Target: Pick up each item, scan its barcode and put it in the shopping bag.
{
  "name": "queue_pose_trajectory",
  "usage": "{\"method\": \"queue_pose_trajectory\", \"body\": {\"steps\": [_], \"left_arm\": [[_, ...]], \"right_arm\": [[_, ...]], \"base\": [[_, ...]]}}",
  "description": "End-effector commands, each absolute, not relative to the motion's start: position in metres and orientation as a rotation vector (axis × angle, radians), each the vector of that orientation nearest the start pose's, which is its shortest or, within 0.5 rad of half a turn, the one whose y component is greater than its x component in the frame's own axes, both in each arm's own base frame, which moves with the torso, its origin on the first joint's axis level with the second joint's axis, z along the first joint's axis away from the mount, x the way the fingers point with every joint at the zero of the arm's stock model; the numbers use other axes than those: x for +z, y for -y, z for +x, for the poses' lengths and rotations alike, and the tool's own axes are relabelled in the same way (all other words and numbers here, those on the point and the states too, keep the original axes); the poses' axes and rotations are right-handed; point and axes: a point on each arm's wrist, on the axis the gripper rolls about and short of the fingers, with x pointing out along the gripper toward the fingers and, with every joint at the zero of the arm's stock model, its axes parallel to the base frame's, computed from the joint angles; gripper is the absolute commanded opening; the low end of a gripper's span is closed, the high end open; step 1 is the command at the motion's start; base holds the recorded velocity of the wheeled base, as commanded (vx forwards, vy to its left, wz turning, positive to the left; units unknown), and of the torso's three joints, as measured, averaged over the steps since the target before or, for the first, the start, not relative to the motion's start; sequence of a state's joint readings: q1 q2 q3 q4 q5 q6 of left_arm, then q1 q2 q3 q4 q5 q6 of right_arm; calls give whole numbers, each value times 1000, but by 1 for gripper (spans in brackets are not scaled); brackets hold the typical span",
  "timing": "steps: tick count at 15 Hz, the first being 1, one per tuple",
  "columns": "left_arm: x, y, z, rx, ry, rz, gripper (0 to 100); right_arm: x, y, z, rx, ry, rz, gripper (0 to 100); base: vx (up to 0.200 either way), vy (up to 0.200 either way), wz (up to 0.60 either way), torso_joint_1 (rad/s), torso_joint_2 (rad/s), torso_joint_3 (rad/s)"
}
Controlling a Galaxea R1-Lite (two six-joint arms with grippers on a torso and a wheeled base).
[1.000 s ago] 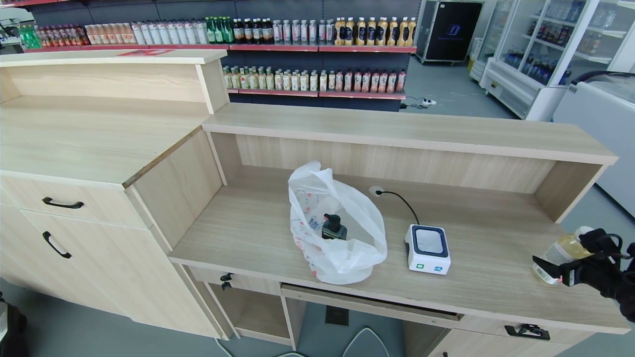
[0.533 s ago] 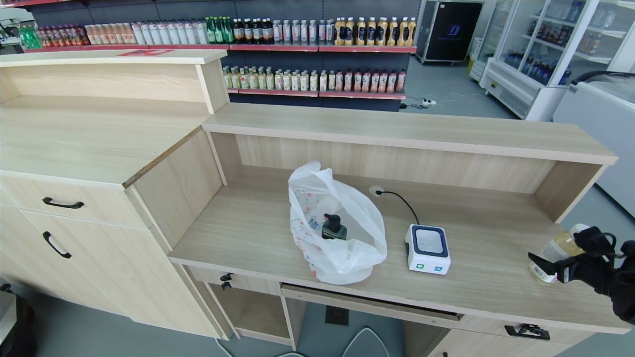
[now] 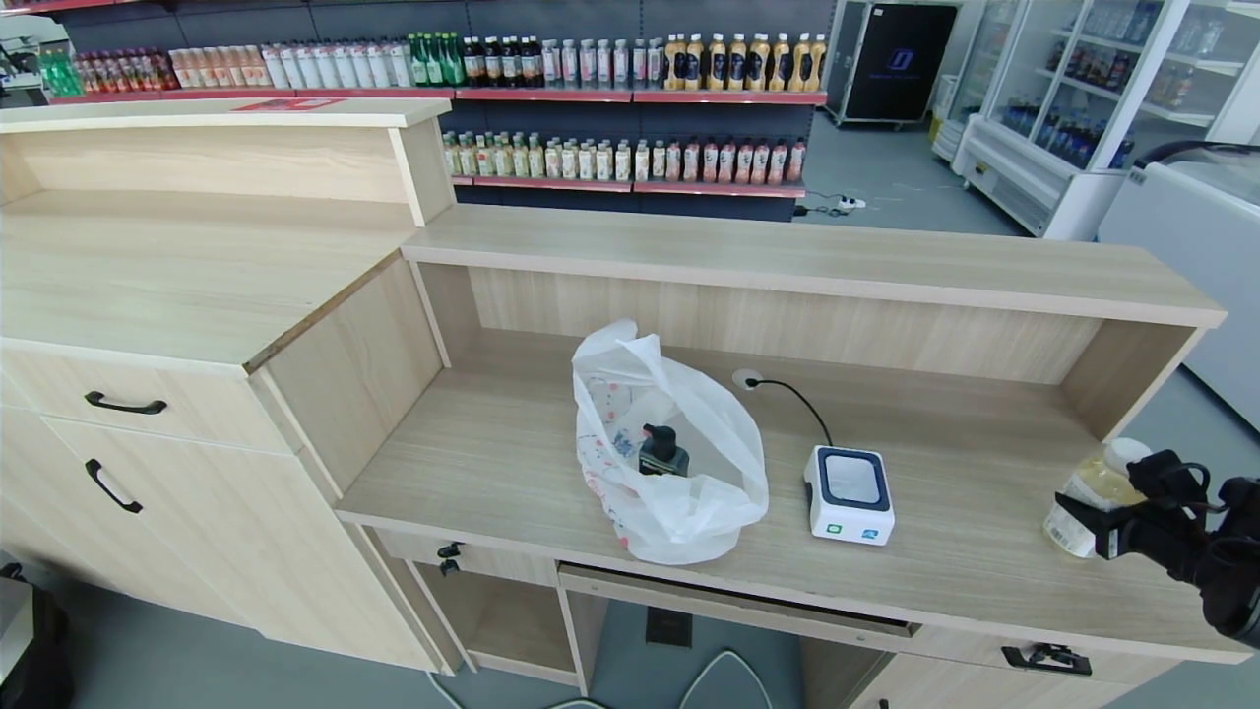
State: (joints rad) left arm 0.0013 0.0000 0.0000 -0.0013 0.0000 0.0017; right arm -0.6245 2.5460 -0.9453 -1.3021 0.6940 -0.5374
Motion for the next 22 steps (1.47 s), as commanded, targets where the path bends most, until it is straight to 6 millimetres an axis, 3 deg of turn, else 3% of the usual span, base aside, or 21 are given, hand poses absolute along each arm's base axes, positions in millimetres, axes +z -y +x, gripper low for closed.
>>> {"method": "queue_pose_trajectory", "body": {"steps": [1, 7, 10, 12, 13, 14, 16, 17, 19, 20, 22], "left_arm": [[76, 0, -23, 2, 2, 2, 100], [76, 0, -23, 2, 2, 2, 100], [76, 0, -23, 2, 3, 2, 100], [76, 0, -23, 2, 2, 2, 100], [76, 0, -23, 2, 2, 2, 100], [76, 0, -23, 2, 2, 2, 100], [76, 0, -23, 2, 2, 2, 100], [76, 0, -23, 2, 2, 2, 100], [76, 0, -23, 2, 2, 2, 100], [76, 0, -23, 2, 3, 2, 100], [76, 0, -23, 2, 2, 2, 100]], "right_arm": [[-38, 229, 342, 129, -208, -353, 0], [-32, 231, 345, 122, -187, -365, 0], [-8, 228, 343, 113, -158, -308, 0], [40, 211, 341, 130, -155, -184, 0], [73, 195, 334, 149, -162, -108, 0], [85, 189, 332, 157, -162, -87, 0], [188, 121, 300, 270, -157, 123, 0], [219, 95, 284, 342, -153, 203, 0], [263, 53, 260, 491, -153, 254, 0], [290, 18, 242, 613, -150, 245, 0], [323, -23, 211, 787, -137, 279, 0]], "base": [[0, 0, 0, 0, 0, 0], [0, 0, 0, 0, 0, 0], [0, 0, 0, 0, 0, 0], [0, 0, 0, 0, 0, 0], [0, 0, 0, 0, 0, 0], [0, 0, 0, 0, 0, 0], [0, 0, 0, 0, 0, 0], [0, 0, 0, 0, 0, 0], [0, 0, 0, 0, 0, 0], [0, 0, 0, 0, 0, 0], [0, 0, 0, 0, 0, 0]]}}
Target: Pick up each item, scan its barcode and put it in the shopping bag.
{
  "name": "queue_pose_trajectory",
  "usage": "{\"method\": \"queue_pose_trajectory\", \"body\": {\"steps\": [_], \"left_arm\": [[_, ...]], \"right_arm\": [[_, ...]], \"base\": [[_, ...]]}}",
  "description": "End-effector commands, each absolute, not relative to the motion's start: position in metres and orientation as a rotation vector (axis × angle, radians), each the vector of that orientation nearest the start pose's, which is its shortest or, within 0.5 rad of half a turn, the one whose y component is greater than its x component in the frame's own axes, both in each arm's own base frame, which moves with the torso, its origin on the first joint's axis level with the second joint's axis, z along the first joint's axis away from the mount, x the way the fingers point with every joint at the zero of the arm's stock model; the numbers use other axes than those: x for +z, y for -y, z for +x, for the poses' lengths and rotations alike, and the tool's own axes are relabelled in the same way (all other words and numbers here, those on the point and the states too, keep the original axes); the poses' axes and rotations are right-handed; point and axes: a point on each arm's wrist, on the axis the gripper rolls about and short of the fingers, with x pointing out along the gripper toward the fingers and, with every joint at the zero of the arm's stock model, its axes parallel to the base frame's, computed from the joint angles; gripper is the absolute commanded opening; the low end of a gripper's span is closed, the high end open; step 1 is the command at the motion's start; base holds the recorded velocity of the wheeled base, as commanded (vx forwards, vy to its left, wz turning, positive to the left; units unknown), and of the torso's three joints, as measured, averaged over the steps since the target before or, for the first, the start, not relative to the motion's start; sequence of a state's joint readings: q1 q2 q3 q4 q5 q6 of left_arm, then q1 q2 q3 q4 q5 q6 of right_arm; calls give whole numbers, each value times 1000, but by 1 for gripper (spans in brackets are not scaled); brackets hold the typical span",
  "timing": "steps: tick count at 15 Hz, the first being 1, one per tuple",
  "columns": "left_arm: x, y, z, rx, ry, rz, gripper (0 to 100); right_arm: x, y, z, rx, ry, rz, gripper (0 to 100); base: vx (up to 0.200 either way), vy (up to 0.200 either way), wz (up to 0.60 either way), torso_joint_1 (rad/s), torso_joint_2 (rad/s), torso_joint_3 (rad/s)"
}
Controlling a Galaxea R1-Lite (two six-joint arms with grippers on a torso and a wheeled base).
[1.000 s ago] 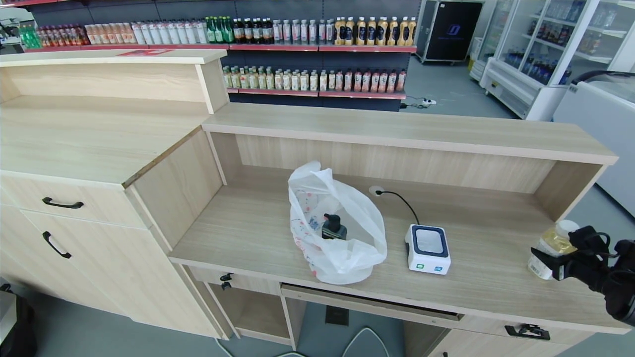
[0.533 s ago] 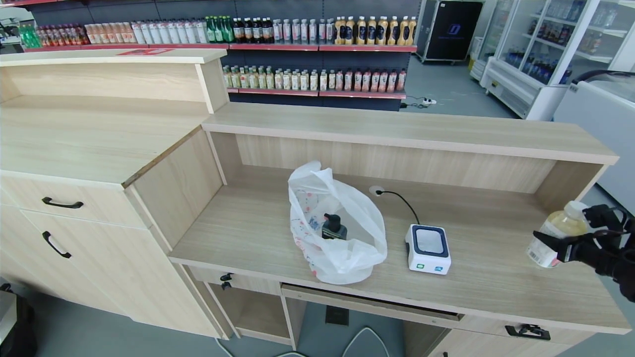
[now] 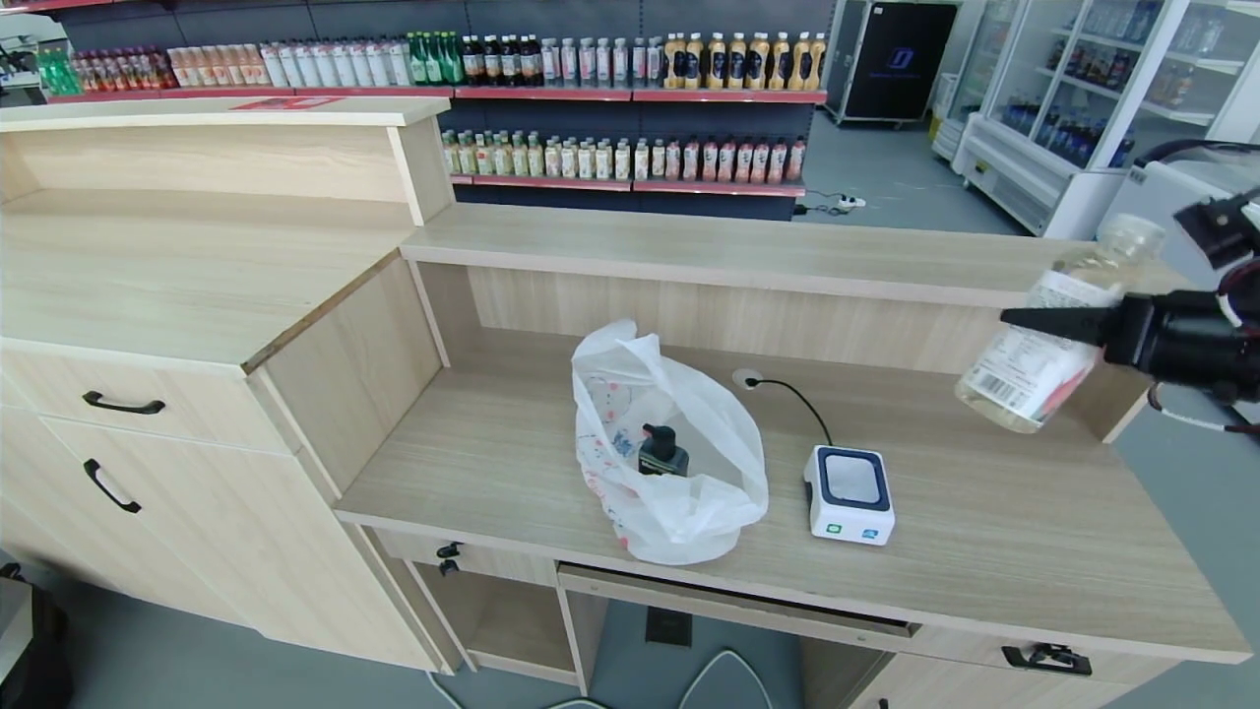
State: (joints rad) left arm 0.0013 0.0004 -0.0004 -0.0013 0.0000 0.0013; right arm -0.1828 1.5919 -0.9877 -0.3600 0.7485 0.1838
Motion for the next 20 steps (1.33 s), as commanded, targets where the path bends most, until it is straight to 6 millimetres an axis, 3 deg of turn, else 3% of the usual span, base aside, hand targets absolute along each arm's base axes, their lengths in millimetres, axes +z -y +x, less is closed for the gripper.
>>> {"method": "queue_pose_trajectory", "body": {"steps": [1, 3, 5, 11, 15, 20], "left_arm": [[76, 0, -23, 2, 3, 2, 100], [76, 0, -23, 2, 2, 2, 100], [76, 0, -23, 2, 2, 2, 100], [76, 0, -23, 2, 2, 2, 100], [76, 0, -23, 2, 3, 2, 100], [76, 0, -23, 2, 2, 2, 100]], "right_arm": [[334, -37, 194, 861, -136, 298, 0], [347, -53, 158, 980, -182, 319, 0], [351, -57, 126, 1052, -231, 321, 0], [333, -62, 78, 1159, -304, 306, 0], [327, -63, 77, 1161, -309, 265, 0], [328, -75, 102, 1095, -331, 247, 0]], "base": [[0, 0, 0, 0, 0, 0], [0, 0, 0, 0, 0, 0], [0, 0, 0, 0, 0, 0], [0, 0, 0, 0, 0, 0], [0, 0, 0, 0, 0, 0], [0, 0, 0, 0, 0, 0]]}}
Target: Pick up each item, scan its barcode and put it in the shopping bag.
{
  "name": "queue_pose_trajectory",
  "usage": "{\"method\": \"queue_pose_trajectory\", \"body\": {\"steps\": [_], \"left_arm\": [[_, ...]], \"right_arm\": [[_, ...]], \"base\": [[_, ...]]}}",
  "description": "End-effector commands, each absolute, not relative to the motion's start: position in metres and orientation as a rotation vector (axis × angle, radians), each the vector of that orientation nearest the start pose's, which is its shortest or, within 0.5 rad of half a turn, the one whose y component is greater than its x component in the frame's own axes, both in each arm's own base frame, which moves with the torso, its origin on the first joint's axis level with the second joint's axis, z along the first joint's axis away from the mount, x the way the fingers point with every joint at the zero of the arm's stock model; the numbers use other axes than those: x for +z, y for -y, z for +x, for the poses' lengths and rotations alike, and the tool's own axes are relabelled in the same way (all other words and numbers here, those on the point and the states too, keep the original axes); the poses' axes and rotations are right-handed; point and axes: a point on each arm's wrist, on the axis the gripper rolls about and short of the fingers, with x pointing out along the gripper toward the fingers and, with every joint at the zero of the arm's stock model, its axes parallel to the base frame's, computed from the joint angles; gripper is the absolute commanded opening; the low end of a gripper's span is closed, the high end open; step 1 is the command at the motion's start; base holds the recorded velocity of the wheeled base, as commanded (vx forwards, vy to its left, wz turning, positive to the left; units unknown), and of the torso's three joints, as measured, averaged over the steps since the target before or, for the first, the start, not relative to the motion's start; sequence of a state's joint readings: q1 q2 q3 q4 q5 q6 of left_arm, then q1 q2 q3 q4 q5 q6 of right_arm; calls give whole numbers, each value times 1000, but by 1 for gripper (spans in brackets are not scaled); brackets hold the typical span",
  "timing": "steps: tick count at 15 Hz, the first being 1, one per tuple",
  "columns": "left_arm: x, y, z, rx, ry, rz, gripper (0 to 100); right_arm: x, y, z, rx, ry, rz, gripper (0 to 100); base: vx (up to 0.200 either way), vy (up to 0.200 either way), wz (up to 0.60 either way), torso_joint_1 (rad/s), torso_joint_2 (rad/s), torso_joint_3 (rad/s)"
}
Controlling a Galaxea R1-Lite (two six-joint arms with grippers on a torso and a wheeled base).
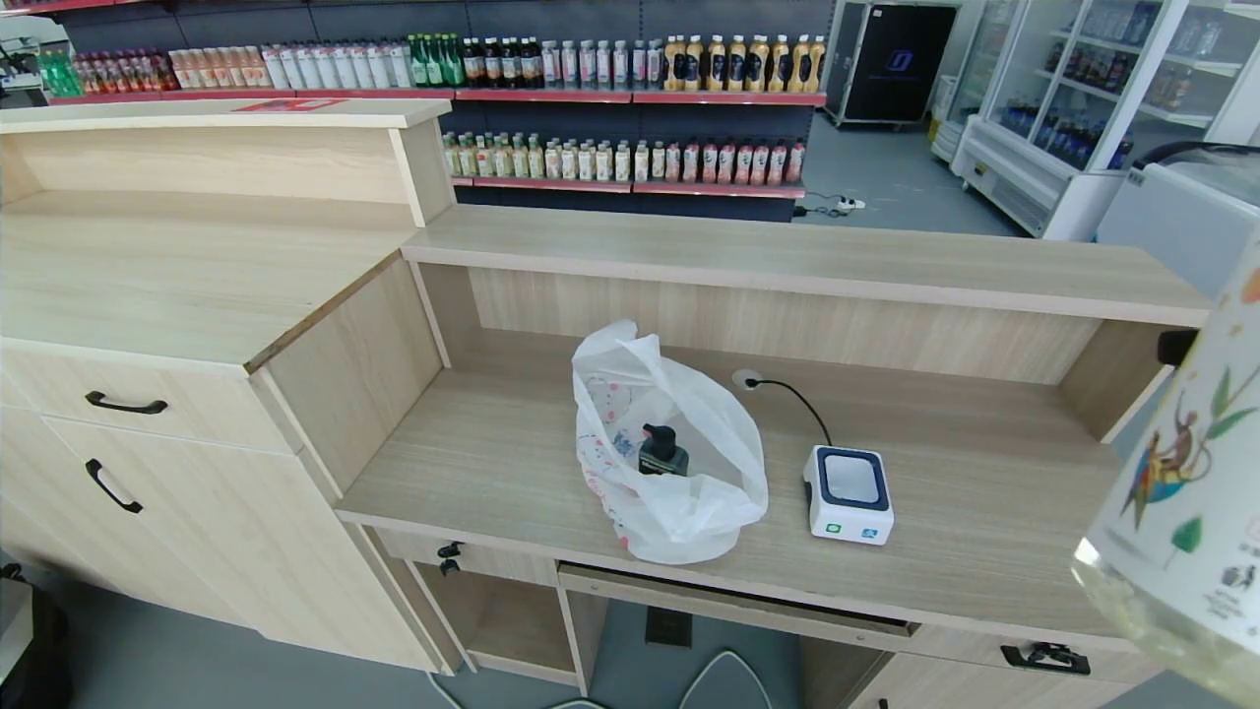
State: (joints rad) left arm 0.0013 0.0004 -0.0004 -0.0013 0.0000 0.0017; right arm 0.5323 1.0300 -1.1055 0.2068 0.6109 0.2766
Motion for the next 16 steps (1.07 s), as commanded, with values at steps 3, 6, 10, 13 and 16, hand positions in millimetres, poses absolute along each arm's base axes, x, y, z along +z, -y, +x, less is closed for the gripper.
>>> {"method": "queue_pose_trajectory", "body": {"steps": [3, 6, 10, 13, 16], "left_arm": [[76, 0, -23, 2, 2, 2, 100], [76, 0, -23, 2, 2, 2, 100], [76, 0, -23, 2, 2, 2, 100], [76, 0, -23, 2, 2, 2, 100], [76, 0, -23, 2, 2, 2, 100]], "right_arm": [[320, -82, 112, 1093, -341, 221, 0], [310, -84, 114, 1101, -343, 211, 0], [309, -85, 115, 1106, -336, 207, 0], [311, -85, 116, 1110, -330, 207, 0], [308, -85, 115, 1113, -332, 192, 0]], "base": [[0, 0, 0, 0, 0, 0], [0, 0, 0, 0, 0, 0], [0, 0, 0, 0, 0, 0], [0, 0, 0, 0, 0, 0], [0, 0, 0, 0, 0, 0]]}}
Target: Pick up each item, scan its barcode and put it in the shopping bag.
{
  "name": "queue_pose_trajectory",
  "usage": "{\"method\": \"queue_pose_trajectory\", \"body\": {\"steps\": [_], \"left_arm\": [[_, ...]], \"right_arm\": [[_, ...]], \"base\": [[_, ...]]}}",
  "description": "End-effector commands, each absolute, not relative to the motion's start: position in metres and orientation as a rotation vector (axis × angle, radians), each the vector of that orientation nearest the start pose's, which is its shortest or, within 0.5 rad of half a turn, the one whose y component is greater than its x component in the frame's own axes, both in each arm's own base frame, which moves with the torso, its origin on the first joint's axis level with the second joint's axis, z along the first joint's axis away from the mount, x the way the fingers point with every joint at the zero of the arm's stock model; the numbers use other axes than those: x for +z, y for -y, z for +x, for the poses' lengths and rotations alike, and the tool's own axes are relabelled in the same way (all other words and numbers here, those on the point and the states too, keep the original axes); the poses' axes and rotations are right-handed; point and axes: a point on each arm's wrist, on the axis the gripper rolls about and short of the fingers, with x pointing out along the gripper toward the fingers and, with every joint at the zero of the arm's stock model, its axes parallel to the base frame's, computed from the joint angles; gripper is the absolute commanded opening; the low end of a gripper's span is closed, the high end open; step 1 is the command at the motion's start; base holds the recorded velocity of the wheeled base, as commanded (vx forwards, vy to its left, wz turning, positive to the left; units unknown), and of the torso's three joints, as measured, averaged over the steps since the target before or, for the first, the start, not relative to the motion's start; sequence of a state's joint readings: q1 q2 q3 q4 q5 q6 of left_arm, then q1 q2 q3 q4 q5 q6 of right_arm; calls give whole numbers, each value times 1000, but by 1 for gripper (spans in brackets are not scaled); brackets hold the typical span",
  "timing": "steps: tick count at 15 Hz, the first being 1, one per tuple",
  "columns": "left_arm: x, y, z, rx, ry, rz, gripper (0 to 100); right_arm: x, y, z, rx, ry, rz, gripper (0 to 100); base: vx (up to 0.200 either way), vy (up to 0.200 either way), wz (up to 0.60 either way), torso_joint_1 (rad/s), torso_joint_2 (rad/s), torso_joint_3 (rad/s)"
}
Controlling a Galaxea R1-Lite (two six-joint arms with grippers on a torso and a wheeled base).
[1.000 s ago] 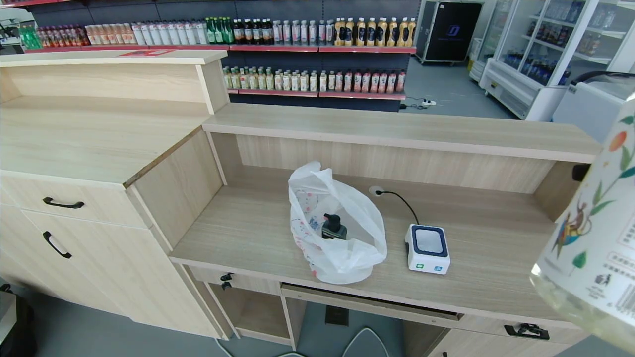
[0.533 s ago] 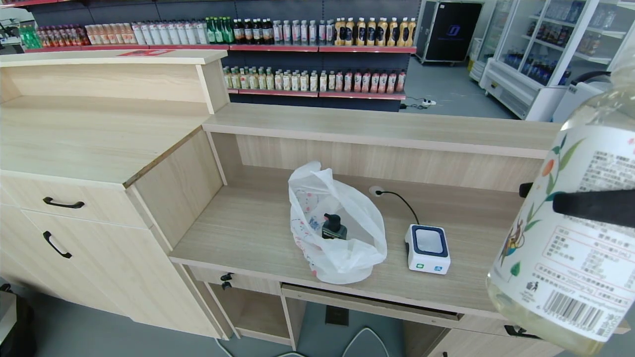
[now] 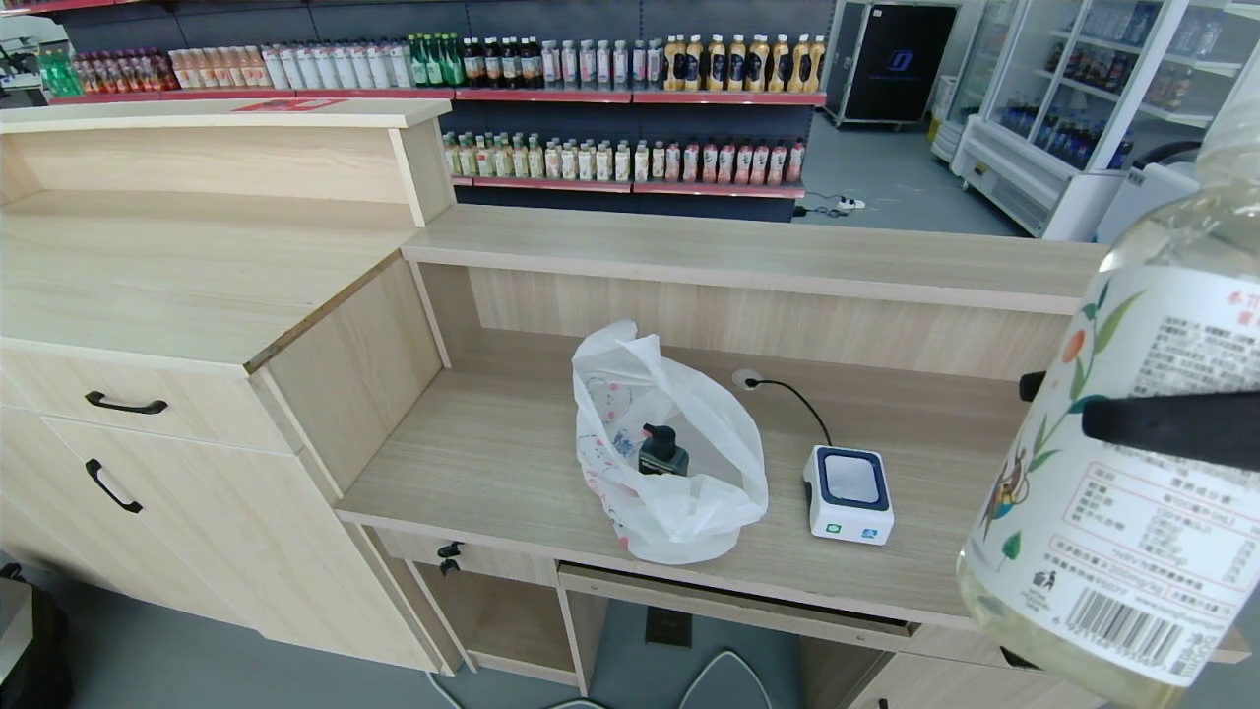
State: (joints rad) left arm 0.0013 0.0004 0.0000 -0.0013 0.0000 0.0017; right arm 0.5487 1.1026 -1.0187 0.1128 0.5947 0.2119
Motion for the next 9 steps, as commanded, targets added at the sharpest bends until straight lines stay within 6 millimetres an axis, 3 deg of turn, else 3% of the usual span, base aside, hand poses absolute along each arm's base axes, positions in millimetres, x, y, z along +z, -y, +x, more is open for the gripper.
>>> {"method": "queue_pose_trajectory", "body": {"steps": [1, 9], "left_arm": [[76, 0, -23, 2, 2, 2, 100], [76, 0, -23, 2, 2, 2, 100]], "right_arm": [[308, -85, 115, 1112, -332, 192, 0], [310, -85, 112, 1134, -327, 193, 0]], "base": [[0, 0, 0, 0, 0, 0], [0, 0, 0, 0, 0, 0]]}}
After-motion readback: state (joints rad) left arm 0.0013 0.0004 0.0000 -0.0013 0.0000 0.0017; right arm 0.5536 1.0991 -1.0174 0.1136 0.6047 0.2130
